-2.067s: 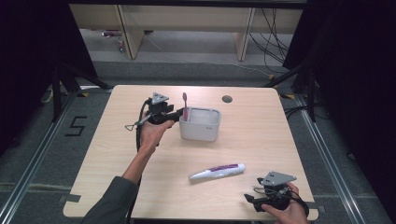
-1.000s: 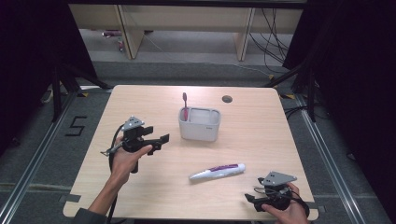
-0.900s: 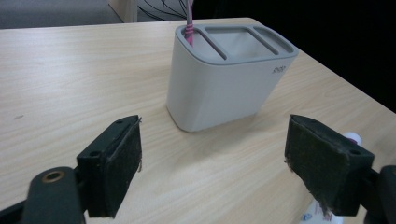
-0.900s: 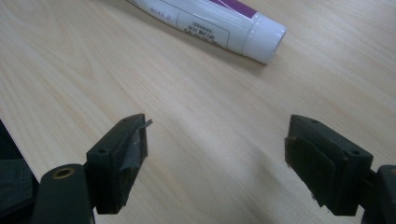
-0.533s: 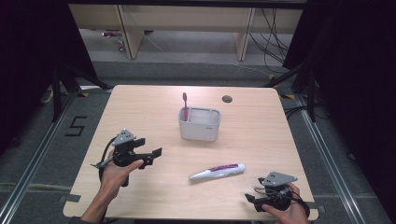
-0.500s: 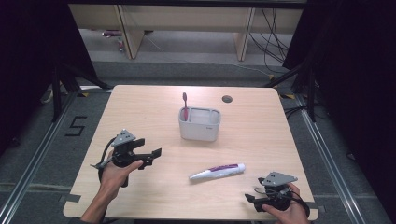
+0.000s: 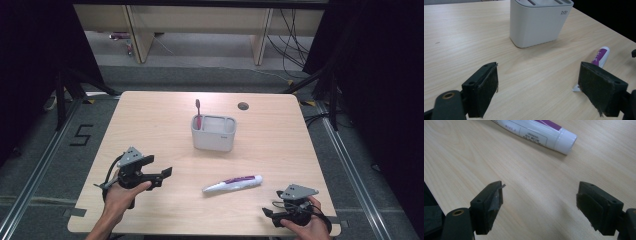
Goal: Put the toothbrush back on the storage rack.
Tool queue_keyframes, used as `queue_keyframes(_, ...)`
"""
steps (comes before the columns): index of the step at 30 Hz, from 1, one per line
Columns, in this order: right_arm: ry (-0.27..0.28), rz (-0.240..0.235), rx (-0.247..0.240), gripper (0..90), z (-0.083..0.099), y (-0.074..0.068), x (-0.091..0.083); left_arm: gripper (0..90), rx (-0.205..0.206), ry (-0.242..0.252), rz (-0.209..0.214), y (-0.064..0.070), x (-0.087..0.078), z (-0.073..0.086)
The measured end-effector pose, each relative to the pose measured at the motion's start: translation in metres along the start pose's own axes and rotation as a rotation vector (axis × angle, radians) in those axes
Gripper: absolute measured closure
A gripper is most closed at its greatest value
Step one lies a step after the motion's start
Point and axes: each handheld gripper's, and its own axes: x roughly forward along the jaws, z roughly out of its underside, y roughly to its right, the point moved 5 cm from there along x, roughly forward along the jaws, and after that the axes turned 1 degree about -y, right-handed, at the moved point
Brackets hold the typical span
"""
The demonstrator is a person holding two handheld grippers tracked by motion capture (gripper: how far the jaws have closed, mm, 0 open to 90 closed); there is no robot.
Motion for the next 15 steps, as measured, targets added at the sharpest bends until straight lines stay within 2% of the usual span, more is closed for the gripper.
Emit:
queue_keyframes(3, -0.003, 0.007, 0.011, 21.9, 0.000, -0.001, -0.001, 15.8, 0.003, -0.007, 0.003, 0.002, -0.003, 0.006)
queue_keyframes(8, 0.009, -0.002, -0.022, 21.9, -0.001, 0.001, 0.001, 15.8, 0.008, -0.021, 0.001, 0.002, -0.007, 0.015)
queue_keyframes(9, -0.003, 0.005, 0.010, 21.9, 0.000, -0.001, 0.000, 15.8, 0.002, -0.021, 0.001, 0.003, -0.008, 0.017)
queue_keyframes(11, -0.002, -0.001, -0.001, 21.9, 0.000, 0.000, 0.000, 15.8, 0.005, -0.020, 0.003, 0.004, -0.009, 0.019)
queue_keyframes(13, -0.008, 0.006, 0.013, 21.9, 0.001, -0.001, -0.001, 15.8, 0.009, -0.020, 0.011, 0.004, -0.010, 0.021)
queue_keyframes(15, 0.002, -0.003, -0.002, 21.9, 0.000, 0.000, 0.000, 15.8, 0.008, -0.021, 0.007, 0.005, -0.011, 0.023)
